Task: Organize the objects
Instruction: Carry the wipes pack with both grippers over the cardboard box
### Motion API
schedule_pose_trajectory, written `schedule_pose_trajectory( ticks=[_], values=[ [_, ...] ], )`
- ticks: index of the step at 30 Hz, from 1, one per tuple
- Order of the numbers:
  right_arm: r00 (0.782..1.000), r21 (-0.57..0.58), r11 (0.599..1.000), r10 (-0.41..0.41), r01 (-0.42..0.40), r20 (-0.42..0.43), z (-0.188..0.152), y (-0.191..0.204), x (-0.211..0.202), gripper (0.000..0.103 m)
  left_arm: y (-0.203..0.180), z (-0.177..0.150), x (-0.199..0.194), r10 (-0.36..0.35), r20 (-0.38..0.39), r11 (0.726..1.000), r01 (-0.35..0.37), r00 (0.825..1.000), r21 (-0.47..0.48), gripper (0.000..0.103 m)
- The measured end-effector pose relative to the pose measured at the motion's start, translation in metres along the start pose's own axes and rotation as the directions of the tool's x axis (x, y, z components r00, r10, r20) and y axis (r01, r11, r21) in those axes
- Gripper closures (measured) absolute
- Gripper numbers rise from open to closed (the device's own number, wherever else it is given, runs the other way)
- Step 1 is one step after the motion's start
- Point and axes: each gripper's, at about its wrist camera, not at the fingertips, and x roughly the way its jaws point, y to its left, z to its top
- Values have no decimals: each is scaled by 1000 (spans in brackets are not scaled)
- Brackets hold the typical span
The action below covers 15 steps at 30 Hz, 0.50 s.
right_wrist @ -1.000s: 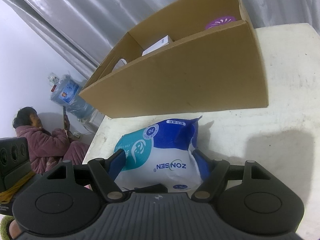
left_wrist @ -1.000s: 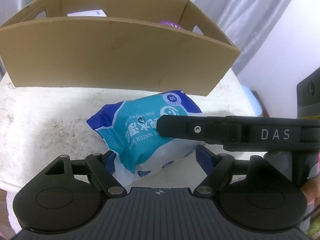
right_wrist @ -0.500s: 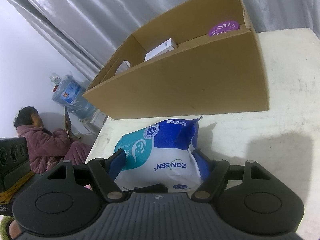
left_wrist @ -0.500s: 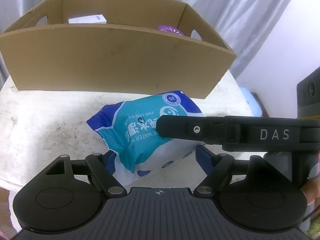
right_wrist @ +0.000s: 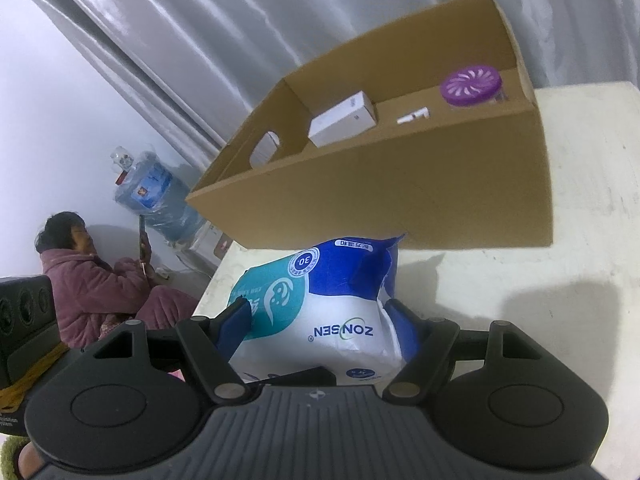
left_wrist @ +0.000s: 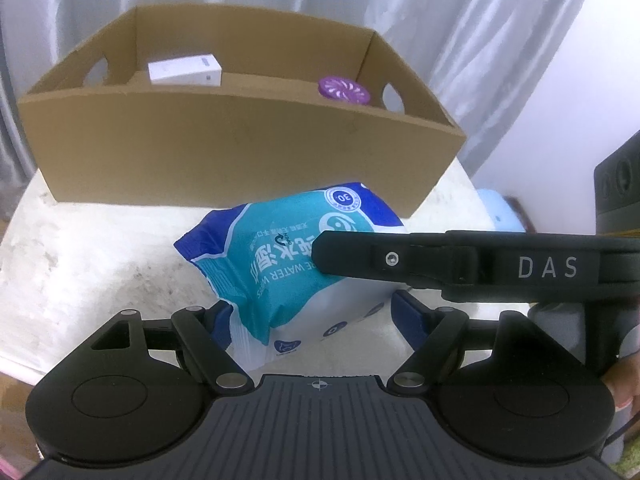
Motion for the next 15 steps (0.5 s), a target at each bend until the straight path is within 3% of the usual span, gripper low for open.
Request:
schedule_pose_trajectory(
  ticks=[15],
  values=[
    [999,-70,997,36,-33,40,22,32,-7,27,4,21,-27,35,95,999,-35,995,-2,25]
  ],
)
